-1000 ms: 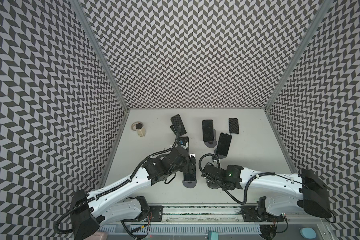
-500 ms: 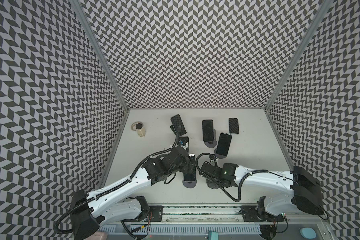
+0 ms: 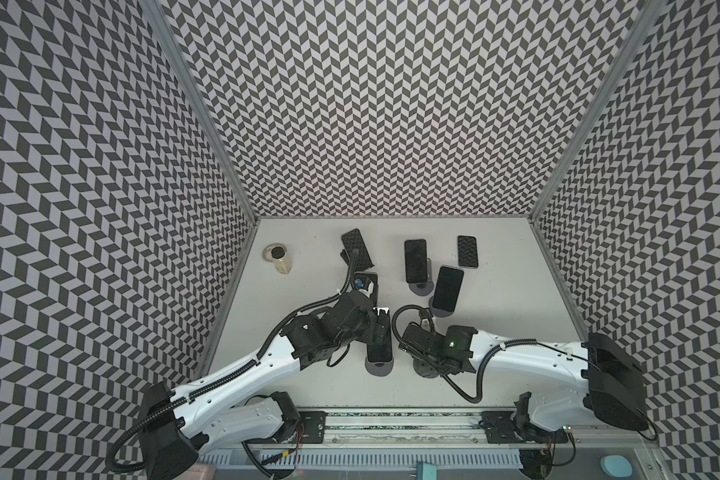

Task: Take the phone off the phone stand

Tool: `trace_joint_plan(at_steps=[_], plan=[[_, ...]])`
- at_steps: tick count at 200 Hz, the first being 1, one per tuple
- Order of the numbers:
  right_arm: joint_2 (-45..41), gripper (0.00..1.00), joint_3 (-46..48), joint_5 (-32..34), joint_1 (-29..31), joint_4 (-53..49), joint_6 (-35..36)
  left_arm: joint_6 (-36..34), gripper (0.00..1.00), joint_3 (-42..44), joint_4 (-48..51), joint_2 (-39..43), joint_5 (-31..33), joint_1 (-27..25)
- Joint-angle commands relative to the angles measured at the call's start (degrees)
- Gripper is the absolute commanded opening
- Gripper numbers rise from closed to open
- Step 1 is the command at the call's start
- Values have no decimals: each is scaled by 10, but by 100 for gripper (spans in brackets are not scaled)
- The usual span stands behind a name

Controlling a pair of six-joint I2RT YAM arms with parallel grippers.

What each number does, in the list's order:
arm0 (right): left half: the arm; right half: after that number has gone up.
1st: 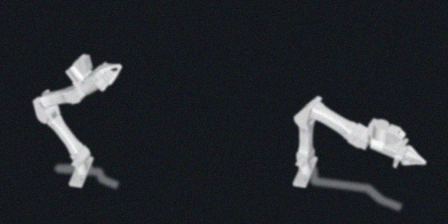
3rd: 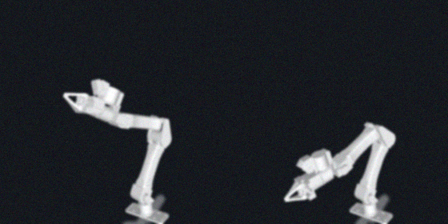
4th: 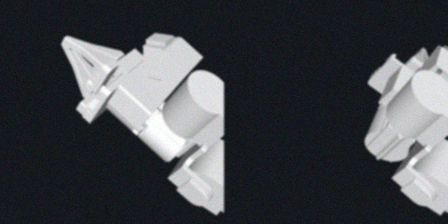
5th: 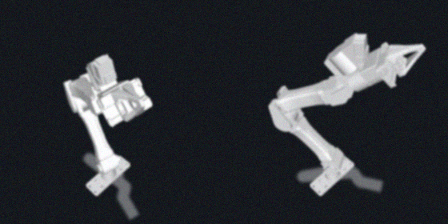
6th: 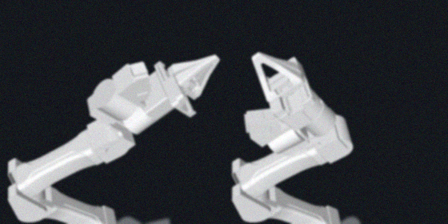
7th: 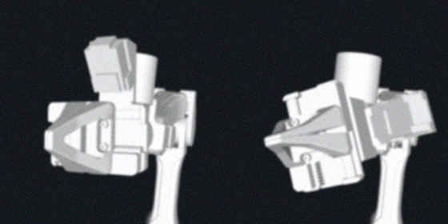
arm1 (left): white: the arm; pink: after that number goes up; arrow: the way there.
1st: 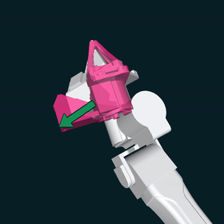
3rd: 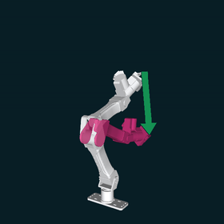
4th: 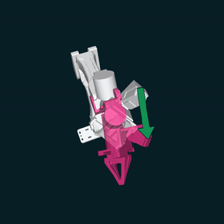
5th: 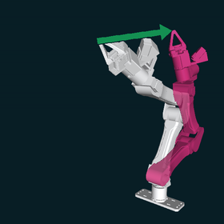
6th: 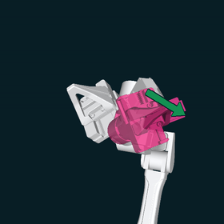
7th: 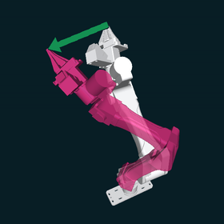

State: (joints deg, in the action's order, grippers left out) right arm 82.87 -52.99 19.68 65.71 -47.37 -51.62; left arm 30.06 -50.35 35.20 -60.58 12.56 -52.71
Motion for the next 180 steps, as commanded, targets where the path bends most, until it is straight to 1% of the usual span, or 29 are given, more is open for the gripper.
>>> trace_joint_plan(at_steps=[1,38,85,122,166,180], plan=[[-27,60,-17,5,-6,0,3,-4,96,-5,-9,-1,-1,4],[-55,58,-3,6,-20,7,13,-8,96,-9,-19,-14,-8,5],[-100,57,27,-9,-76,7,42,-12,95,-21,-24,-25,-14,4],[-145,56,54,-27,-163,6,86,-24,95,-41,-23,-35,-14,5],[-196,56,98,-21,-265,25,143,-36,95,-57,-24,-45,-13,5],[-213,56,107,-38,-298,40,154,-38,95,-56,-25,-46,-11,6]])
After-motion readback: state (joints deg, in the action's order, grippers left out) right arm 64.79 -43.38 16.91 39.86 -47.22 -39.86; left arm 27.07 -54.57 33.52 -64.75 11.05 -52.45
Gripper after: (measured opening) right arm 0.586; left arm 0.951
